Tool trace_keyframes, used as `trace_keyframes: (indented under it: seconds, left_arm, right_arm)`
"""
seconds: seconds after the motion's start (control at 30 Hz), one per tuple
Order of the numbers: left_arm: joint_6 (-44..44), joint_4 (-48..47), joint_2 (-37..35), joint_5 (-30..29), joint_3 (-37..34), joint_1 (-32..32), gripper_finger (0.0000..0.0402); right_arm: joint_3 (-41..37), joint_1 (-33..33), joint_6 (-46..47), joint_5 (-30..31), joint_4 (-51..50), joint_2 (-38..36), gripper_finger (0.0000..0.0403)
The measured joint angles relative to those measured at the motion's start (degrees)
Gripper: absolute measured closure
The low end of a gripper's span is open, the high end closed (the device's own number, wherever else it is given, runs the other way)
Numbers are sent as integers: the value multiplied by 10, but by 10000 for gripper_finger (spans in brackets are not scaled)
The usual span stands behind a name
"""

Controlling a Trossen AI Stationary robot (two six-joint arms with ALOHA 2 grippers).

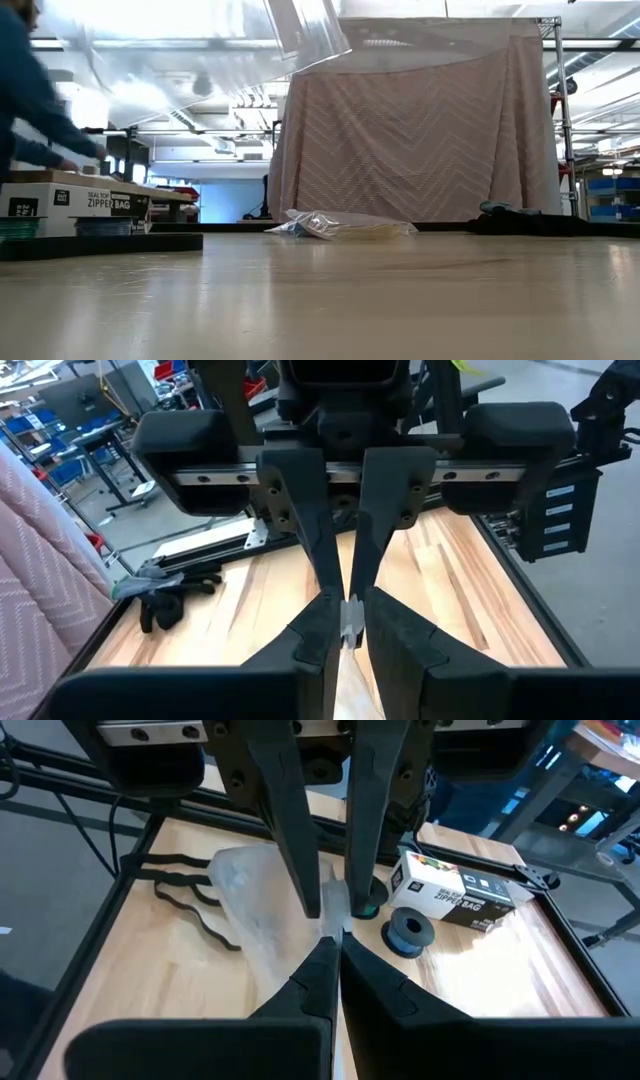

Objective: Sort rubber bands
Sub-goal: Open the transparent zip bag

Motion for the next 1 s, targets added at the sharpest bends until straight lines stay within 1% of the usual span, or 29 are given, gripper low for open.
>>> trace_keyframes:
  seconds: [0.3,0.4,0.47,0.63,1.0]
  left_arm:
    - [-5,-2,0,1,0,1,366]
    - [-9,-6,0,4,0,2,384]
    - [-10,-5,0,17,0,4,394]
    - [-23,-6,0,26,0,10,380]
    - [-39,-15,0,28,-8,18,381]
  right_arm:
    - [0,0,0,0,0,0,403]
    - [0,0,0,-1,0,0,403]
    - [0,0,0,-4,-1,0,403]
    - [0,0,0,-3,-3,0,403]
    - [-1,0,-3,0,-3,0,403]
